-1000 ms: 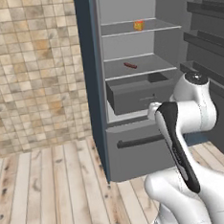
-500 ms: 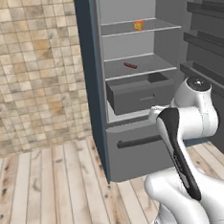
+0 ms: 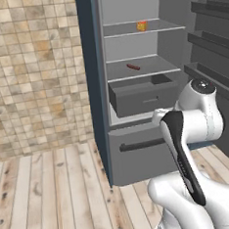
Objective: Retrieve the sausage and cheese from the fridge and place them on the cutting board on the counter.
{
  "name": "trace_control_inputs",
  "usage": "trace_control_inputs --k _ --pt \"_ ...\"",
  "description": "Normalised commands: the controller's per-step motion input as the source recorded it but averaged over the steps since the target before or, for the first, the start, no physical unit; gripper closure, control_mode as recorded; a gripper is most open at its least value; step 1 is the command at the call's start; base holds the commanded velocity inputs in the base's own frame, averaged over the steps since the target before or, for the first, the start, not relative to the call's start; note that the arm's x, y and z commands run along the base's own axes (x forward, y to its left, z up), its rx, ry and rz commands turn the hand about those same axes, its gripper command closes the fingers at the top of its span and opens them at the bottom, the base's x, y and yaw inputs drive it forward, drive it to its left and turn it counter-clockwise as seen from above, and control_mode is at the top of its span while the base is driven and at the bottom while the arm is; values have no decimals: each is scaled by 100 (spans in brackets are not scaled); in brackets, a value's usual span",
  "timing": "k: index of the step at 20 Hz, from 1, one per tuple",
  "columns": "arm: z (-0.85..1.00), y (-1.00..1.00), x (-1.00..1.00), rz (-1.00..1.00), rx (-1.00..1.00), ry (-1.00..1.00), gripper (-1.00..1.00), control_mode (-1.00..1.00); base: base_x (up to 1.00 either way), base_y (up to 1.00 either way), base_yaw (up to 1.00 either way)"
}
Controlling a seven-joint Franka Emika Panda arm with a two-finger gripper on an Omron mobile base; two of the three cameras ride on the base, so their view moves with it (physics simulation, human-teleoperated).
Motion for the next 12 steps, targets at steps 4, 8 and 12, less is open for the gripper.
trace_control_inputs --k 4,8,12 --pt "0 0 0 0 0 0 -100 -100 0 0 0" --pt "0 0 0 0 0 0 -100 -100 0 0 0" --pt "0 0 0 0 0 0 -100 100 0 0 0"
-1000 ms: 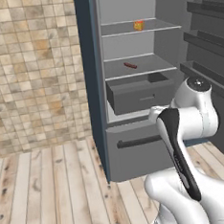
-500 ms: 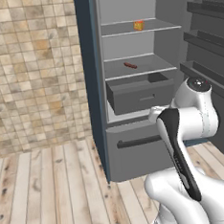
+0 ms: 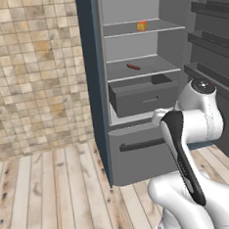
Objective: Retrieve the sausage and cheese from the fridge and place them on the cutting board on the counter.
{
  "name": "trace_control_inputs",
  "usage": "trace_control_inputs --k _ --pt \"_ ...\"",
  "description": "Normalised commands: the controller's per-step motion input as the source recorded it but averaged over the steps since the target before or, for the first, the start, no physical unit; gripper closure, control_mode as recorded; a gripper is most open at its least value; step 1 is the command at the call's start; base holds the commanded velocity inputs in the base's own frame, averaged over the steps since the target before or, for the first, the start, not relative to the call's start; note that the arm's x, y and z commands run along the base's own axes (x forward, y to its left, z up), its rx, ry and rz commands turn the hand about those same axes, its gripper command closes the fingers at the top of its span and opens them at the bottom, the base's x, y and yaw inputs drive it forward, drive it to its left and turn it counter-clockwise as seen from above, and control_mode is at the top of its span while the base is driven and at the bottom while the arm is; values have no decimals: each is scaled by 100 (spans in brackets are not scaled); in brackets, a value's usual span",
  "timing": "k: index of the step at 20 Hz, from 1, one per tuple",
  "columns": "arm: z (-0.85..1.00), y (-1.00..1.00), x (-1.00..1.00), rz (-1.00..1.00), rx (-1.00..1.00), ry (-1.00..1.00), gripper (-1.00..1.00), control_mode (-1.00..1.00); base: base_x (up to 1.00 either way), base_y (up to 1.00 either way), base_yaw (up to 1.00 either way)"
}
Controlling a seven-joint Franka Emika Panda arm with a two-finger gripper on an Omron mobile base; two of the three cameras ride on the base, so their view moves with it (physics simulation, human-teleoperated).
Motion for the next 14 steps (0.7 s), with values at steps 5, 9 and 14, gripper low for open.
trace_control_inputs --k 5,9,14 --pt "0 0 0 0 0 0 -100 100 0 0 0" --pt "0 0 0 0 0 0 -100 100 0 0 0" --pt "0 0 0 0 0 0 -100 100 4 -1 0"
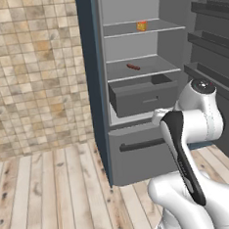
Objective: Retrieve the sausage and cheese from the fridge and place them on the cutting board on the counter.
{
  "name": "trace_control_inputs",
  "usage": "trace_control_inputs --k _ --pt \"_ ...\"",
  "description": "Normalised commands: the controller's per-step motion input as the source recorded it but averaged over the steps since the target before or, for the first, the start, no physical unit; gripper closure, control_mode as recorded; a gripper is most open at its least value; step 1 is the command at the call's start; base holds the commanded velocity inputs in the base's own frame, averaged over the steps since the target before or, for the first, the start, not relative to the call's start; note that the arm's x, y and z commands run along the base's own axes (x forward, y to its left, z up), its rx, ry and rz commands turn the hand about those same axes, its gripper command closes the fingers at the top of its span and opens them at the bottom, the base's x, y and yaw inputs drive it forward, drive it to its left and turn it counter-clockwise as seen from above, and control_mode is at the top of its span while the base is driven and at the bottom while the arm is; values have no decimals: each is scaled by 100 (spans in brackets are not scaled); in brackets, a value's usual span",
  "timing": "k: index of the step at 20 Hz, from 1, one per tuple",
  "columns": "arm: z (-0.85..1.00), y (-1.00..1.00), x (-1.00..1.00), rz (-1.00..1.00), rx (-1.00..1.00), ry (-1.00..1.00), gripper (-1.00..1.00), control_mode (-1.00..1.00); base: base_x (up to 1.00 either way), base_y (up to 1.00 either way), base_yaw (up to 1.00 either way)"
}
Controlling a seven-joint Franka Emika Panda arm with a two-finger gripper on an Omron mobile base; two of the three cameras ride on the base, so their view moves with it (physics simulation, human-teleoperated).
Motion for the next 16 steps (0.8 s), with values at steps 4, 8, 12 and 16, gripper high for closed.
trace_control_inputs --k 4,8,12,16 --pt "0 0 0 0 0 0 -100 100 46 -11 0" --pt "0 0 0 0 0 0 -100 100 49 -42 0" --pt "0 0 0 0 0 0 -100 100 60 -48 0" --pt "0 0 0 0 0 0 -100 100 65 -49 0"
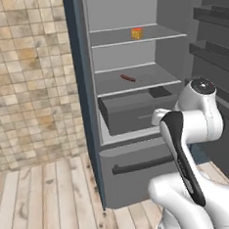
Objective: Retrieve the sausage and cheese from the fridge and place them on the cutting board on the counter.
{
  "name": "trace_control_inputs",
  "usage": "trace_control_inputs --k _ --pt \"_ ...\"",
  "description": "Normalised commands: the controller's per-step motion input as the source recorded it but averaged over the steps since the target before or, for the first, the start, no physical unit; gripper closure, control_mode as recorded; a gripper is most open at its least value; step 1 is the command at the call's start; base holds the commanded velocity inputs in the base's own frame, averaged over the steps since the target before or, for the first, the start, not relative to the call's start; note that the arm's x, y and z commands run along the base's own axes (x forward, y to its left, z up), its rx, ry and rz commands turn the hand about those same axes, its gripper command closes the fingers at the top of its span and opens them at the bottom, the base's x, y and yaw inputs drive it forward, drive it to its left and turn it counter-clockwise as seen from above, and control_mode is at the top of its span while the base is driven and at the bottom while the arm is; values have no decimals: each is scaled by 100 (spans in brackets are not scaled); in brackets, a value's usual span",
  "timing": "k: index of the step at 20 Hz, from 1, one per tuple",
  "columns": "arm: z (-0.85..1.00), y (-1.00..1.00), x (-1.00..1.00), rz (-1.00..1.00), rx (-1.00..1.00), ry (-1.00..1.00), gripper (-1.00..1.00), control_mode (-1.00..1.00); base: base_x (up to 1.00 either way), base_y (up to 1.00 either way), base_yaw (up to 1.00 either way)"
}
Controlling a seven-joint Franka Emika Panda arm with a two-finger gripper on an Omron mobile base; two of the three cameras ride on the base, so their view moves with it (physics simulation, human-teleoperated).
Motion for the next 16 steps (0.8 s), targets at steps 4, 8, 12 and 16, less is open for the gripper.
trace_control_inputs --k 4,8,12,16 --pt "0 0 0 0 0 0 -100 100 95 -27 0" --pt "0 0 0 0 0 0 -100 100 64 -24 0" --pt "0 0 0 0 0 0 -100 100 26 -37 1" --pt "0 0 0 0 0 0 -100 100 -1 -14 1"
